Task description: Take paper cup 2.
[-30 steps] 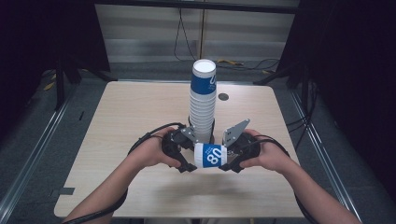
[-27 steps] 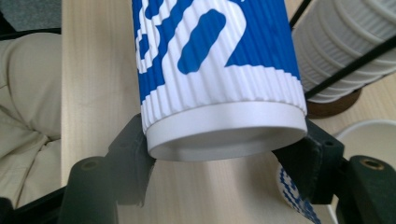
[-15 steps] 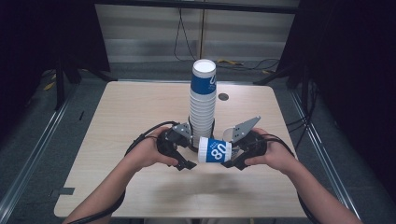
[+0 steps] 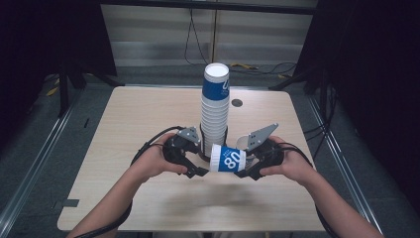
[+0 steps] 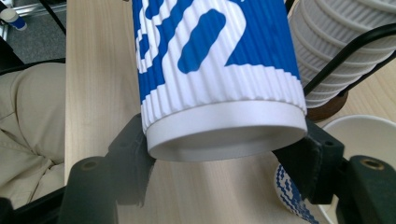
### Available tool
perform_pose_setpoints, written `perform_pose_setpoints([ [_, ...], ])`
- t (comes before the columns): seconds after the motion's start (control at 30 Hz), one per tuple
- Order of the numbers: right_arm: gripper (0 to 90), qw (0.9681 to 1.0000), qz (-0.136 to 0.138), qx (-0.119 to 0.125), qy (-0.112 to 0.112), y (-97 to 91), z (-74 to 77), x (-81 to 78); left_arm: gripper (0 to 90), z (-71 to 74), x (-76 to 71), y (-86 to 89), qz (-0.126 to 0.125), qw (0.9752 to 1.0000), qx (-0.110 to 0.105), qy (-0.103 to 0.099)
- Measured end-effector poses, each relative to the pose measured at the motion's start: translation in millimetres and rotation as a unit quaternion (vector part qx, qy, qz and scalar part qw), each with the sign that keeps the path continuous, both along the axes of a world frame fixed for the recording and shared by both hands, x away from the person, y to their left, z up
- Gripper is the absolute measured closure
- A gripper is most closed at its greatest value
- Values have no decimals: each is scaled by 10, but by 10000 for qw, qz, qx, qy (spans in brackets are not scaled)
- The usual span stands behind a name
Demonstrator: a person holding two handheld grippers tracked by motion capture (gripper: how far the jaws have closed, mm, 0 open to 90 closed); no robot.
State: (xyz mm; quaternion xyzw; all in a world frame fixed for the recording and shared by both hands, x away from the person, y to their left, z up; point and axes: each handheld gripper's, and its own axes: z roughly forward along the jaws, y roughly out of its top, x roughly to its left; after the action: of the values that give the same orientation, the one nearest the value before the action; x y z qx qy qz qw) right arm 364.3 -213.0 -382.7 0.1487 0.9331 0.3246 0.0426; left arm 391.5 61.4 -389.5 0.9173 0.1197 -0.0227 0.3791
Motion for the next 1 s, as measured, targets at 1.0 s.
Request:
perform_pose_setpoints([
  [1.0, 319, 9997, 145, 177, -40, 90, 46, -6, 153, 107, -36, -120, -127, 9991, -368, -157],
])
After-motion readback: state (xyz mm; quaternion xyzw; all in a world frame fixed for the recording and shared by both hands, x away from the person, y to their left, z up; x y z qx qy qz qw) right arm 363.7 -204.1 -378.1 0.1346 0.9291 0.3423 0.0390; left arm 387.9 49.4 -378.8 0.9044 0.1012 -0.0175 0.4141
